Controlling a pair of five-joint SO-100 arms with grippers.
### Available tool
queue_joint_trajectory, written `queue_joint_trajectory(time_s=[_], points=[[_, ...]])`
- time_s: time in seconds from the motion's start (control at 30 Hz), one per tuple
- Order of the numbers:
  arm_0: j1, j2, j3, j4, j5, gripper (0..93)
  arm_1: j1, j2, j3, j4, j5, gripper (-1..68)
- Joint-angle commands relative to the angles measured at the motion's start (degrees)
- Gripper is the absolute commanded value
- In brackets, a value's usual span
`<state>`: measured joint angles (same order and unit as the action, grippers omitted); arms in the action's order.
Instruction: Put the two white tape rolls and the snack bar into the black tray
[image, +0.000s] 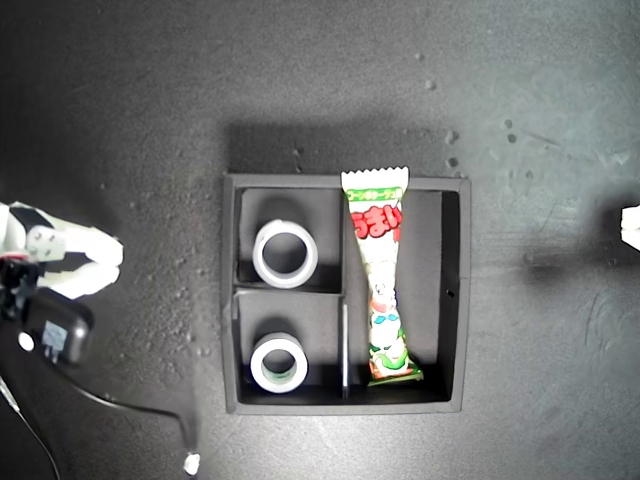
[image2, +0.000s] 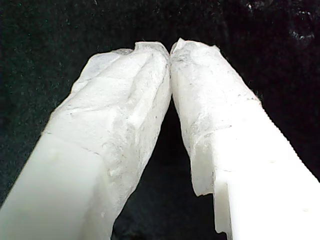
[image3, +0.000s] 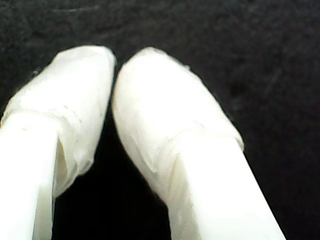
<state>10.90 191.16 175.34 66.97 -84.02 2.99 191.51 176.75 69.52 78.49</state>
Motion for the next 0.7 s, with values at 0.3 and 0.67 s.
queue_joint_trajectory(time_s=[0.3, 0.67], points=[[0.7, 2.8, 4.5, 1.2, -1.1, 0.0, 1.9, 0.4, 2.2, 4.2, 2.6, -0.5], [-0.5, 2.8, 4.5, 11.0, -7.8, 0.2, 1.3, 0.4, 2.2, 7.2, 5.4, -0.1]])
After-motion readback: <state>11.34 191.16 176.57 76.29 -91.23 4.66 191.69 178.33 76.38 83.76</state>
